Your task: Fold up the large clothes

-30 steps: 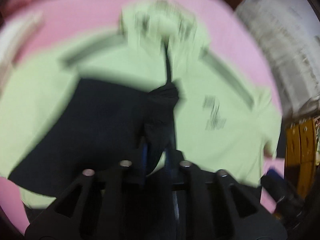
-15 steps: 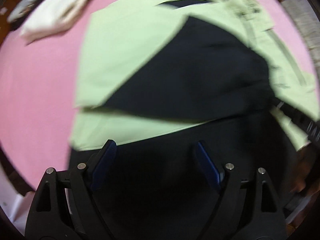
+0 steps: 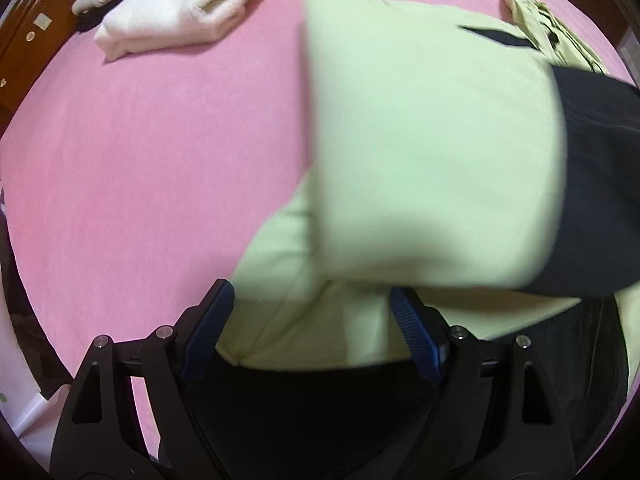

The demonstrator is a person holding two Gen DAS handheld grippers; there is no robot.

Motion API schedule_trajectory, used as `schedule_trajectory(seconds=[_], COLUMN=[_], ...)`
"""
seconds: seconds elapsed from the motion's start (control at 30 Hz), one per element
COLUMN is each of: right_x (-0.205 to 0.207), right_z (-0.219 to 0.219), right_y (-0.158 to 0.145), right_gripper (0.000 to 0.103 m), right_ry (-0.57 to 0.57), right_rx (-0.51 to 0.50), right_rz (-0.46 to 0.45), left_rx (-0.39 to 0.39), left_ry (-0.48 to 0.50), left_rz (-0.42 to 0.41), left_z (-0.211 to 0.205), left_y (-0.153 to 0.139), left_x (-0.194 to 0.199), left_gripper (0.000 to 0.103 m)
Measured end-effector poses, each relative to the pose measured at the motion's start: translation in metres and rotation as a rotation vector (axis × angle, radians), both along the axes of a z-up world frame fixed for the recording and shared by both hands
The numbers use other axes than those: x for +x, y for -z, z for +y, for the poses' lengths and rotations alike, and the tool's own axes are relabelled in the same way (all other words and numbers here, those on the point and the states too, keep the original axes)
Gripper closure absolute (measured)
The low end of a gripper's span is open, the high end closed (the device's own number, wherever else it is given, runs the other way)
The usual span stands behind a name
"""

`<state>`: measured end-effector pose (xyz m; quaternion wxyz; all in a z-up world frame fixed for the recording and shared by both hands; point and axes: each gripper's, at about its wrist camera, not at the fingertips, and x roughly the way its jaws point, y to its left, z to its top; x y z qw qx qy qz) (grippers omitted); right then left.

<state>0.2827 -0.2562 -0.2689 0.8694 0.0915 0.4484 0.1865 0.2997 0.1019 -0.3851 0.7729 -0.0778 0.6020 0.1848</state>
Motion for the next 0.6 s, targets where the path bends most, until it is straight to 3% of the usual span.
schedule_trajectory(seconds=[0.1, 0.2, 0.3, 0.4, 0.53, 0.6], right_x=[0.001, 0.0, -0.005, -0.012, -0.023, -0.025], right_z=[-0.025, -0.057, -0.093, -0.125, -0.147, -0.147], right_y=[-0.025, -0.029, -0.005, 0.035, 0.094, 0.101], right_gripper=[0.091, 0.091, 0.091, 0.091, 0.088, 0.082], right_ry=[0.064, 0.169, 0.299, 0.409, 0.464, 0.472], right_rx=[-0.065, -0.087, -0.165, -0.19, -0.251, -0.273], right_rz=[-0.07, -0.062, 0.013, 0.154, 0.345, 0.356], left_rx=[0.008, -0.012, -0.064, -0.09, -0.094, -0.083], left_ry=[0.001, -0.013, -0.04, -0.065, -0.061, -0.056], left_rz=[-0.031, -0.039, -0.035, -0.03, -0.032, -0.025], left_z=[0.005, 0.013, 0.026, 0.034, 0.038, 0.038], left_y=[-0.001, -0.002, -0.003, 0.005, 0.007, 0.001], left_x=[0.009, 0.016, 0.019, 0.025, 0.028, 0.03], left_gripper=[0.036, 0.045, 0.051, 0.052, 0.052, 0.052])
